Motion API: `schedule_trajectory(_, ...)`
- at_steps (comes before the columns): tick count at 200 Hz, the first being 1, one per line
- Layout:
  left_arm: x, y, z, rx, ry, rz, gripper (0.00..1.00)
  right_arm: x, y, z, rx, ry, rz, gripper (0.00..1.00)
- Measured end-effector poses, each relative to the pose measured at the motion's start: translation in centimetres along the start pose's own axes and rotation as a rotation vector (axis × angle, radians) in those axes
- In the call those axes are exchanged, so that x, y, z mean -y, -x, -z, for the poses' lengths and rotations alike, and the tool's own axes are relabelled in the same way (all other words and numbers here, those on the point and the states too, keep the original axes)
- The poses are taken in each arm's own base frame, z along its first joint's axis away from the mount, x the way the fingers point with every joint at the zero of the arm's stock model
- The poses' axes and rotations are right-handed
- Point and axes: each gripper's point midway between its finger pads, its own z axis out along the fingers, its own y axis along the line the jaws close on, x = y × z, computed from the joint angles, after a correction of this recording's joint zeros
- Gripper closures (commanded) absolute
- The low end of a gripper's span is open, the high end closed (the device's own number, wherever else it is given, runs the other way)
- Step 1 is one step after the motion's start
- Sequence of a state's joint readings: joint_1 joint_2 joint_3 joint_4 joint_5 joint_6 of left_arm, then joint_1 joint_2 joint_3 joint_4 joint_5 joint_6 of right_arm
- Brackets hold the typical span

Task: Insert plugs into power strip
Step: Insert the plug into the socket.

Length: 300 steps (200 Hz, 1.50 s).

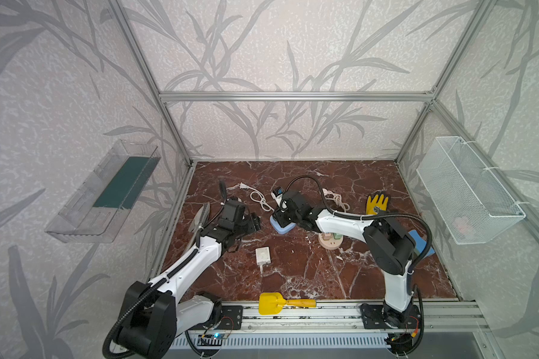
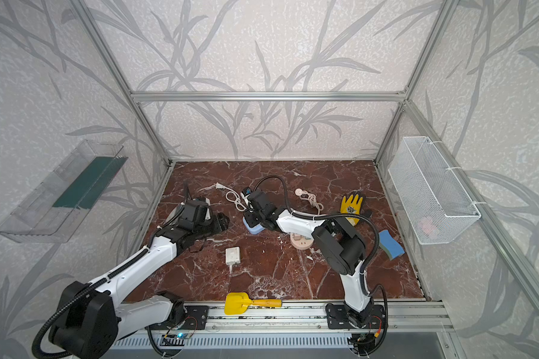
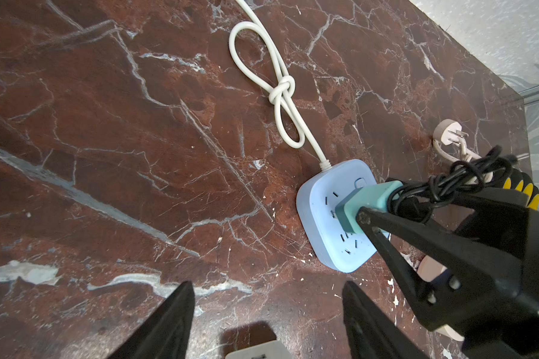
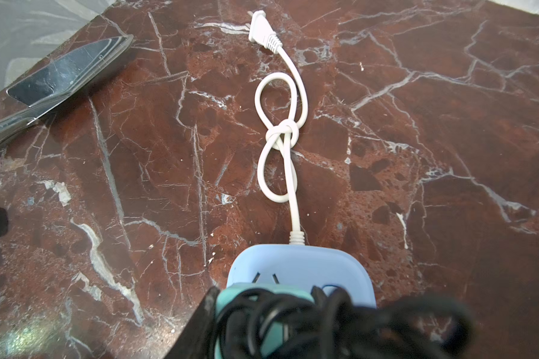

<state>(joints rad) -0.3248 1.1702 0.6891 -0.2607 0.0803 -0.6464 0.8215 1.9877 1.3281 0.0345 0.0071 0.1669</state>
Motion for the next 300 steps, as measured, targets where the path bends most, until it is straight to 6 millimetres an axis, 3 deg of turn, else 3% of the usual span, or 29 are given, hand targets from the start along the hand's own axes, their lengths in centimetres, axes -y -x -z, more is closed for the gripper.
schedule_trajectory(300, -0.2, -0.2, -0.5, -0.007, 0.005, 0.002, 0.25, -1.0, -0.8, -0.4, 0.027, -0.057, 0.046, 1.00)
